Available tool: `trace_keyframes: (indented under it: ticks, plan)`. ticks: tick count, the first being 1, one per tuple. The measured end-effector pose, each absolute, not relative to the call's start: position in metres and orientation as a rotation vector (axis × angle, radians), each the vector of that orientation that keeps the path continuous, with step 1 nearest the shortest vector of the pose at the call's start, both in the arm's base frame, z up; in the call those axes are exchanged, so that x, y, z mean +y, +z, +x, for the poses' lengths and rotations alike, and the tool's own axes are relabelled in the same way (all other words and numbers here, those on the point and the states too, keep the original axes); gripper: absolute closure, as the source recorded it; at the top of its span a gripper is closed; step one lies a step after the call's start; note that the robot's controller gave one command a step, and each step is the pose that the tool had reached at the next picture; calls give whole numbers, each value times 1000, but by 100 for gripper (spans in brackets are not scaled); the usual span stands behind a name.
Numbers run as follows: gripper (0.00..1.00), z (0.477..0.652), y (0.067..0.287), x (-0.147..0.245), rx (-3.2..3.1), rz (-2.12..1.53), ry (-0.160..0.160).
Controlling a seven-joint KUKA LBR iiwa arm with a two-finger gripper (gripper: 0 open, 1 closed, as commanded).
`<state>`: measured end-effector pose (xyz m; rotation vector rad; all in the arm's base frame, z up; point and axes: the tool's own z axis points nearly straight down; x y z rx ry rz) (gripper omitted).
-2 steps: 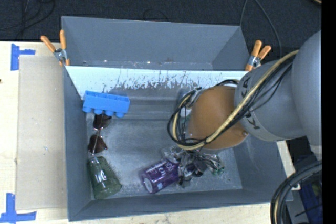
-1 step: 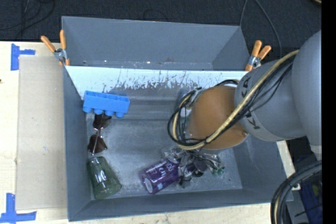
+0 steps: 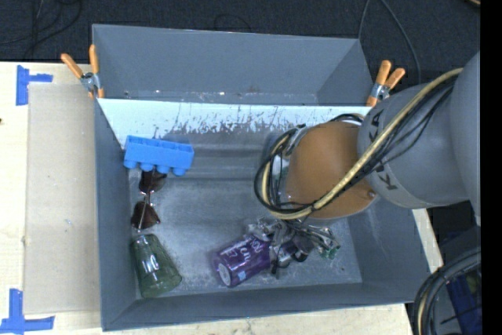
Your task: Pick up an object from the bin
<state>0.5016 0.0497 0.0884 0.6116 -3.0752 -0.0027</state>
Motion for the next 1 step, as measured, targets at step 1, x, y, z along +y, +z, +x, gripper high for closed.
trace_keyframes:
  ticks: [1]
  plan:
    - [100, 500, 125, 50, -3071, 608, -3]
